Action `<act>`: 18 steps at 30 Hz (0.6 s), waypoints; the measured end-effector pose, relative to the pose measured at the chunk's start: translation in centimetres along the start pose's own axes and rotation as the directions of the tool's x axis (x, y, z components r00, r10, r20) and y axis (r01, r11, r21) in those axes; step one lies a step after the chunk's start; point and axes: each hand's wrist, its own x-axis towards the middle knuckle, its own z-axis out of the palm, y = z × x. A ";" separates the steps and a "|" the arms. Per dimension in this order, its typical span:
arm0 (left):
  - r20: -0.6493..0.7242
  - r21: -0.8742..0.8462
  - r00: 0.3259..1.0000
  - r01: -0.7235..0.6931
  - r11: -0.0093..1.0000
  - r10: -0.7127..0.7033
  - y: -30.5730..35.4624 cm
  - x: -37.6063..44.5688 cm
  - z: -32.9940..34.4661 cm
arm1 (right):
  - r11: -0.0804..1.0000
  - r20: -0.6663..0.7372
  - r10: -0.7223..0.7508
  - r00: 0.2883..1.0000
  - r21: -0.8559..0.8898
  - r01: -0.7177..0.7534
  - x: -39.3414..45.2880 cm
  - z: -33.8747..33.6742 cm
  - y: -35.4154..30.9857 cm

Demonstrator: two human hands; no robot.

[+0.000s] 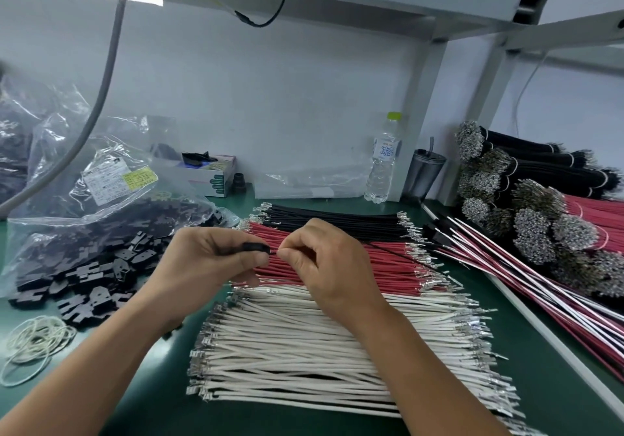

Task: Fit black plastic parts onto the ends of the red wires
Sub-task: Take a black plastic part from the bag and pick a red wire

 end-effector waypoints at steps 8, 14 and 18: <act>0.041 0.096 0.997 -0.064 0.993 0.060 -0.3 -0.3 0.3 | 0.996 -0.020 -0.081 0.997 -0.027 0.081 -0.3 0.1 -0.6; 0.037 0.077 0.998 -0.056 0.995 0.053 -0.9 0.3 0.7 | 0.996 -0.081 -0.061 0.995 -0.071 0.055 -0.4 -0.3 0.2; 0.027 0.041 0.999 -0.041 0.998 0.040 -1.2 0.4 -0.2 | 0.998 -0.072 0.001 0.997 0.063 0.004 -0.3 -0.3 0.5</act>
